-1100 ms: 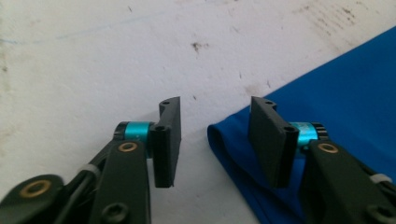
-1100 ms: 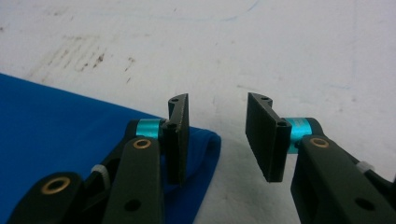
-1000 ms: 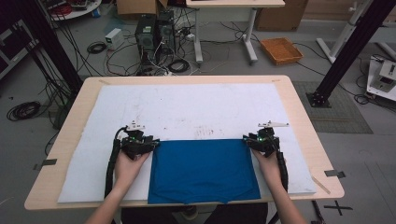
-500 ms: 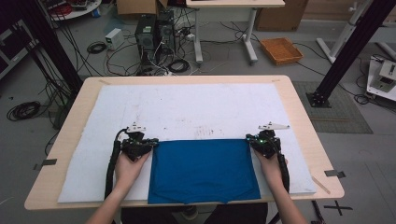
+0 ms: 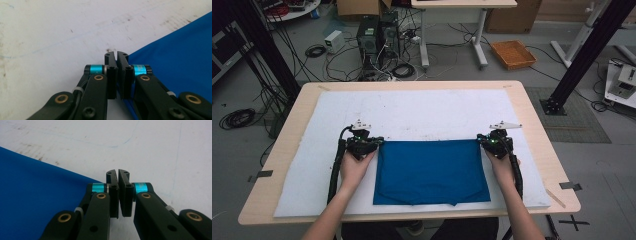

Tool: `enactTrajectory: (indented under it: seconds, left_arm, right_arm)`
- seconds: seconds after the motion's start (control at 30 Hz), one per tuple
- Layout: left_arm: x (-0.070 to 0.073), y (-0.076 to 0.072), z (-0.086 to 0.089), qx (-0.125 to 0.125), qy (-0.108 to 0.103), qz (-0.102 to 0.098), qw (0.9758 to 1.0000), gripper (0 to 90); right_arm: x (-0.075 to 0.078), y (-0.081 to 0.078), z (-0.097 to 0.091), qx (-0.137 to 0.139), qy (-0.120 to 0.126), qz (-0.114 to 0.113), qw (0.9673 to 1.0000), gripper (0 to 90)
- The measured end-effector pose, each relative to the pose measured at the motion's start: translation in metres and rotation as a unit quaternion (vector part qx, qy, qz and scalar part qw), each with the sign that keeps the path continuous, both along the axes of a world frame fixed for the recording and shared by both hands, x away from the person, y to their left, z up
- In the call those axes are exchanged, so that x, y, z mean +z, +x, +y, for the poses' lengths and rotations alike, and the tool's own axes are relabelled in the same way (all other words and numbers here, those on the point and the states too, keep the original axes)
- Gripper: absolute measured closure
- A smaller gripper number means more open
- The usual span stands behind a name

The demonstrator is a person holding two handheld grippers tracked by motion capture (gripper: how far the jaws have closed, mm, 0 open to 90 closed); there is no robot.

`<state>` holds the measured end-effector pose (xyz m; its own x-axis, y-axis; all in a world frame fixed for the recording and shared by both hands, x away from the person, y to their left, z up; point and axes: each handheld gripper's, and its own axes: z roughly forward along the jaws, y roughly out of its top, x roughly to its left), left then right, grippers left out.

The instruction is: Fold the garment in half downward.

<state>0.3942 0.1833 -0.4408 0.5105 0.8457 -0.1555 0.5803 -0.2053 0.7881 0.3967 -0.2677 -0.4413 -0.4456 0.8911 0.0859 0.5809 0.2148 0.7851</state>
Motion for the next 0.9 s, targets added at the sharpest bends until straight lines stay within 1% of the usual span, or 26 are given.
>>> enactTrajectory:
  seconds: [0.03, 0.1, 0.27, 0.33, 0.47, 0.6, 0.73, 0.8, 0.83, 0.87, 0.9]
  left_arm:
    - [0.000, 0.003, -0.001, 0.003, 0.001, -0.001, 1.0000, 86.6]
    - [0.000, 0.008, -0.004, 0.004, 0.009, -0.005, 0.9999, 86.6]
    - [0.002, 0.017, -0.008, 0.012, 0.016, -0.009, 0.9998, 86.6]
    - [0.000, 0.019, -0.008, 0.017, 0.014, -0.011, 0.9997, 86.6]
    - [-0.002, 0.020, -0.007, 0.022, 0.014, -0.004, 0.9997, 86.6]
    - [-0.001, 0.020, -0.006, 0.023, 0.012, -0.009, 0.9996, 86.6]
    - [-0.002, 0.021, -0.006, 0.022, 0.013, -0.010, 0.9996, 86.5]
    - [-0.002, 0.021, -0.006, 0.025, 0.012, -0.013, 0.9995, 86.0]
    - [-0.001, 0.020, -0.006, 0.031, 0.013, -0.019, 0.9992, 84.0]
    - [0.000, 0.020, -0.006, 0.039, 0.019, -0.027, 0.9987, 77.1]
    - [0.002, 0.019, -0.005, 0.041, 0.020, -0.031, 0.9985, 70.0]
  right_arm:
    - [0.000, 0.003, 0.000, 0.000, -0.001, -0.005, 1.0000, 87.7]
    - [0.000, 0.007, -0.001, -0.005, -0.002, 0.001, 1.0000, 87.7]
    - [0.000, 0.015, -0.003, -0.012, -0.002, -0.004, 0.9999, 87.7]
    - [0.001, 0.016, -0.002, -0.012, -0.004, -0.004, 0.9999, 87.7]
    - [0.000, 0.019, -0.001, -0.009, -0.007, -0.007, 0.9999, 87.7]
    - [-0.001, 0.023, 0.000, -0.006, -0.011, -0.011, 0.9999, 87.7]
    - [-0.002, 0.023, 0.001, -0.008, -0.017, -0.007, 0.9998, 87.5]
    - [-0.001, 0.022, 0.001, -0.007, -0.017, -0.008, 0.9998, 86.3]
    - [-0.001, 0.022, 0.001, -0.006, -0.019, -0.009, 0.9998, 83.7]
    - [-0.001, 0.022, 0.001, -0.007, -0.022, -0.010, 0.9997, 78.1]
    - [0.000, 0.021, 0.001, -0.010, -0.023, -0.011, 0.9996, 72.9]
